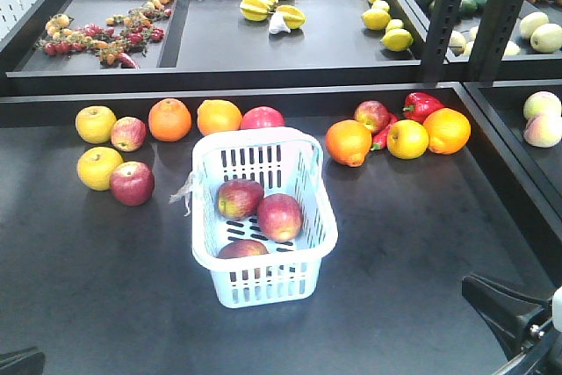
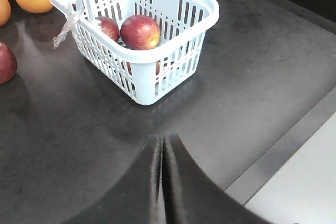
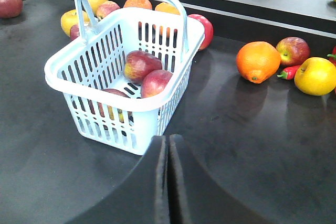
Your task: Pick three apples into basket with both arms
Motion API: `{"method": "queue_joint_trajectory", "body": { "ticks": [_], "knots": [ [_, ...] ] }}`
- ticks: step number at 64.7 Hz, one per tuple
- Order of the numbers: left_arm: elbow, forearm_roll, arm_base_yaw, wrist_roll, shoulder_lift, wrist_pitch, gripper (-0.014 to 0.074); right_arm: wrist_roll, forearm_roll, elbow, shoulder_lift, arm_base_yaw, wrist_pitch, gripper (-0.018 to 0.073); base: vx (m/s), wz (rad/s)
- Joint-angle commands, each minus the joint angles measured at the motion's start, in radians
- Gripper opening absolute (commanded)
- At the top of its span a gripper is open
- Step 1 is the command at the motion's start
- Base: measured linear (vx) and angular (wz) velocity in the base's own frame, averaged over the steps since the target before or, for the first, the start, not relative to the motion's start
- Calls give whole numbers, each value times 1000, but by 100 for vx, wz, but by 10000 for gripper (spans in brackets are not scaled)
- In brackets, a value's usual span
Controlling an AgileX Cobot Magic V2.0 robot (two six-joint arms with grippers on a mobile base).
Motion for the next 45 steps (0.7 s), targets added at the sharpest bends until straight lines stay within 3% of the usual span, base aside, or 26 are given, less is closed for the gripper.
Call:
{"method": "queue_joint_trajectory", "body": {
  "ticks": [1, 36, 45],
  "knots": [
    [-23, -24, -1, -8, 8, -68, -6, -7, 4, -28, 0, -4, -58, -5, 0, 0],
    [-23, -25, -1, -8, 8, -66, -6, -7, 4, -28, 0, -4, -58, -5, 0, 0],
    [-22, -29, -1, -78, 8, -106, -6, -7, 4, -28, 0, -4, -58, -5, 0, 0]
  ]
}}
